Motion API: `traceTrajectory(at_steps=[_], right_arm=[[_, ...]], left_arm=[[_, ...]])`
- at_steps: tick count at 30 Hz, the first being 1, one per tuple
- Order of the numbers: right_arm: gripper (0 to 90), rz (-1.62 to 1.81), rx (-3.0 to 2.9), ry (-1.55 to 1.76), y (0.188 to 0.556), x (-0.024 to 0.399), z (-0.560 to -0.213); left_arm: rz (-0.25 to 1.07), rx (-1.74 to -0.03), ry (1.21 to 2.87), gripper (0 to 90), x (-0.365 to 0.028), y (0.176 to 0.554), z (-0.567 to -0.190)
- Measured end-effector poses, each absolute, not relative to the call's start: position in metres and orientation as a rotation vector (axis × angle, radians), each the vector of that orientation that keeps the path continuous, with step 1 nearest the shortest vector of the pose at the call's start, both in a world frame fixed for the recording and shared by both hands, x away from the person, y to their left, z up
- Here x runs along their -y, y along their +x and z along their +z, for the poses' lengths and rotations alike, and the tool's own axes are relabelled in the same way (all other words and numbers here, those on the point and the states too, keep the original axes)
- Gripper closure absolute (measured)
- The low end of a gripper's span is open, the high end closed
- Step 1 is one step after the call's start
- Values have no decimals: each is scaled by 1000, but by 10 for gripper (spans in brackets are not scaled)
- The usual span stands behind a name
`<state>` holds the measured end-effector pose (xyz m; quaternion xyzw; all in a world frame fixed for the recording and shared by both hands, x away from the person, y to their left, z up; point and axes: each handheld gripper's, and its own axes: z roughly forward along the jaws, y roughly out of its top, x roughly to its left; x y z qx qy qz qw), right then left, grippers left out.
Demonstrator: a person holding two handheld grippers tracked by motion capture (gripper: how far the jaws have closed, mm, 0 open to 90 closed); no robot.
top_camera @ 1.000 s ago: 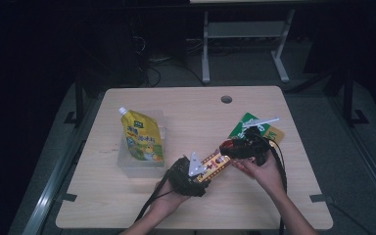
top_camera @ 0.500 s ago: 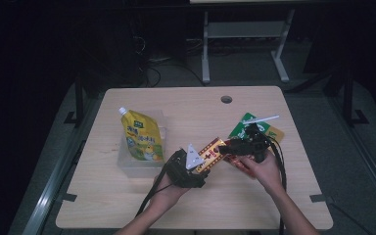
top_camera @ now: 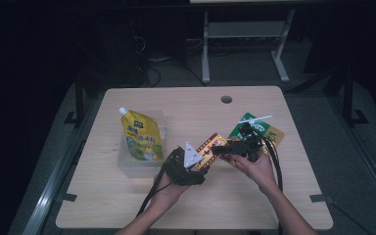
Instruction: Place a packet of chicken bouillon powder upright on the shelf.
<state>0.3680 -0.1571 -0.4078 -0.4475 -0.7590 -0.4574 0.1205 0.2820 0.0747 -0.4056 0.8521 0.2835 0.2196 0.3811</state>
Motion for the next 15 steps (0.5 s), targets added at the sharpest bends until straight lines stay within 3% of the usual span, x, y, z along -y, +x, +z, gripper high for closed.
traceTrajectory(at_steps=[10,15], right_arm=[[470,-1380,2235,-1321,367,157,-399],[601,-1434,2187,-1290,366,160,-394]], left_arm=[[563,-768,2177,320,-75,282,-412],[541,-784,2192,313,-75,283,-419]])
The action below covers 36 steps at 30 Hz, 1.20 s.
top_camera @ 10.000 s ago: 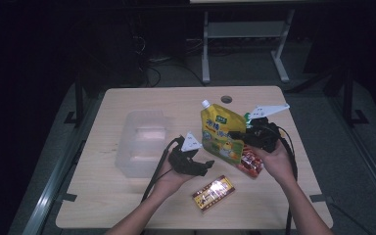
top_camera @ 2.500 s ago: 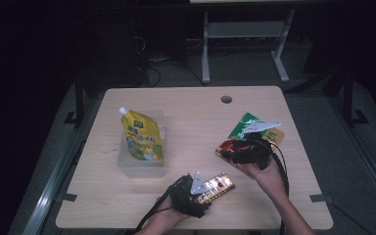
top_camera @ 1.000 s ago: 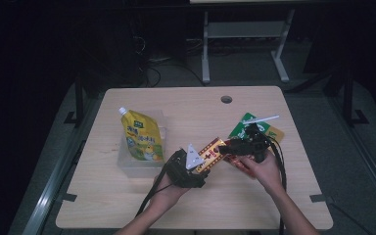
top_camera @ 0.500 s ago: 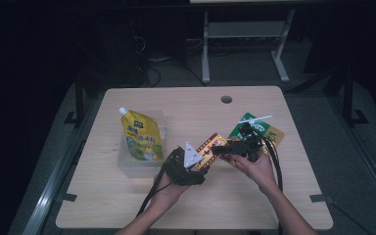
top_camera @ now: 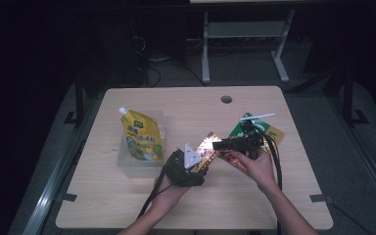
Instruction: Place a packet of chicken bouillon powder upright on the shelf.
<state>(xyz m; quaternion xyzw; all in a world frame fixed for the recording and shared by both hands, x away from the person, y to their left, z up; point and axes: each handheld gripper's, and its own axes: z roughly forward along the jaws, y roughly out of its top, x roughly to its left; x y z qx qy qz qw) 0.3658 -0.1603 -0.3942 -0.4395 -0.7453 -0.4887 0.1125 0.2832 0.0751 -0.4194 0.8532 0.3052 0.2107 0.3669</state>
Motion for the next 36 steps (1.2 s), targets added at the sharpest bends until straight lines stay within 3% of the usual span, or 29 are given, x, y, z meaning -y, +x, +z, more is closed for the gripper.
traceTrajectory(at_steps=[4,6,10,36], right_arm=[[662,-1412,2221,-1246,363,156,-389],[670,-1355,2344,-1239,360,149,-386],[672,-1303,2447,-1229,357,140,-386],[672,-1389,2666,-1066,360,128,-339]], left_arm=[[526,-769,2195,296,-72,281,-423],[520,-728,2169,379,-71,278,-420],[510,-723,2182,327,-72,277,-419],[271,-551,2231,241,-76,246,-441]])
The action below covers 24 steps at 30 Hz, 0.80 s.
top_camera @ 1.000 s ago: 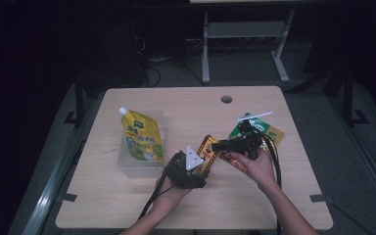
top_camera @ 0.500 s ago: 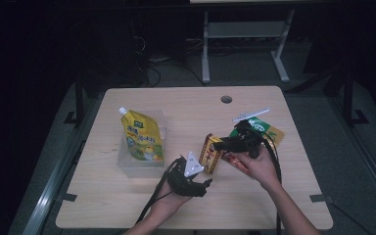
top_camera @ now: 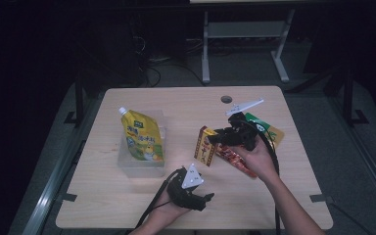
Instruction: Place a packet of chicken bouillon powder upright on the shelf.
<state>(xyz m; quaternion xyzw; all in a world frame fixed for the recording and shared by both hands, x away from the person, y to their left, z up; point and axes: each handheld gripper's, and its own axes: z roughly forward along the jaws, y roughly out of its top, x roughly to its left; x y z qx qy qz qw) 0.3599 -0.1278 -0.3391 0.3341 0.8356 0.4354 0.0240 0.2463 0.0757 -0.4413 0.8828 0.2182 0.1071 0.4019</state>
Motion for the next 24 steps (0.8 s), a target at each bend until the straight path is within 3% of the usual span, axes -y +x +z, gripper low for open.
traceTrajectory(at_steps=[24], right_arm=[[672,1441,-2638,726,355,88,-304]], left_arm=[[227,-476,2252,213,-67,236,-446]])
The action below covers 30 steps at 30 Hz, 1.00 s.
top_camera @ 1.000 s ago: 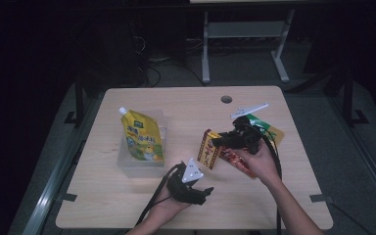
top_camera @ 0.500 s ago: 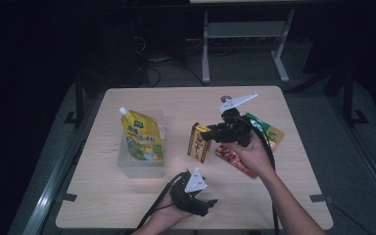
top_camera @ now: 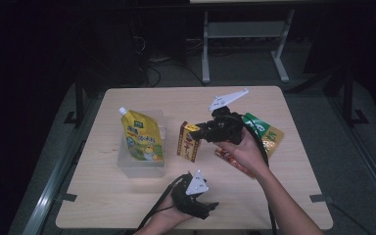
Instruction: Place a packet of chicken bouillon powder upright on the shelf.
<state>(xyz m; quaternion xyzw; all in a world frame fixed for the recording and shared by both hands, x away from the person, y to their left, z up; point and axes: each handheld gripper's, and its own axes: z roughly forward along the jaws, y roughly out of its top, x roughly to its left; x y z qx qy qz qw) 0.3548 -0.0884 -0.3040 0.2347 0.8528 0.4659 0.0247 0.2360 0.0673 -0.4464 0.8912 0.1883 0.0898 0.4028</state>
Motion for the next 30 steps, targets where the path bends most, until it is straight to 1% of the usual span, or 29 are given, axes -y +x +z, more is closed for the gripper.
traceTrajectory(at_steps=[8,19,23,24,30], right_arm=[[672,1478,-2658,578,350,71,-297],[672,1500,-2705,411,351,32,-289],[672,1491,-2734,380,355,15,-289],[672,1494,-2737,372,356,11,-290],[672,1469,-2770,340,363,-9,-296]], left_arm=[[233,-451,2259,213,-66,235,-447],[224,-452,2252,213,-66,235,-448],[213,-469,2242,213,-66,234,-449],[225,-452,2247,213,-66,235,-448],[235,-469,2239,214,-68,235,-449]])
